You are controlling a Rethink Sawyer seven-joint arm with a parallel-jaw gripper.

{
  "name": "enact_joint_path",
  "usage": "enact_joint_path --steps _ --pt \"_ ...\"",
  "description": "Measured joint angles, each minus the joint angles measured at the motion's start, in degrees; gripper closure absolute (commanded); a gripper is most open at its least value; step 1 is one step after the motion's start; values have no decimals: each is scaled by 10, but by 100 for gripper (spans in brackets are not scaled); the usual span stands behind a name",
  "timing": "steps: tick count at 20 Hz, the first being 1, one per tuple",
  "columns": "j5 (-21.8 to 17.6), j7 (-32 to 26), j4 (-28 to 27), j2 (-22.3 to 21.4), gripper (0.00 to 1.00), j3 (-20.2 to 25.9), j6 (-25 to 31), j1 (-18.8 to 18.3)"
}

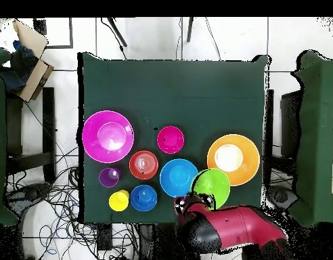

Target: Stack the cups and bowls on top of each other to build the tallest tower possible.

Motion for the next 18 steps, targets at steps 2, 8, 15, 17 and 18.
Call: enact_joint_path --steps 2,8,15,17,18 --pt "1 0 1 -4 100 0 0 10" --pt "1 0 2 -5 100 -3 0 37" --pt "1 0 2 4 100 -33 0 91" --pt "2 0 1 14 100 -51 0 113" --pt "1 0 0 29 100 -70 -3 134"
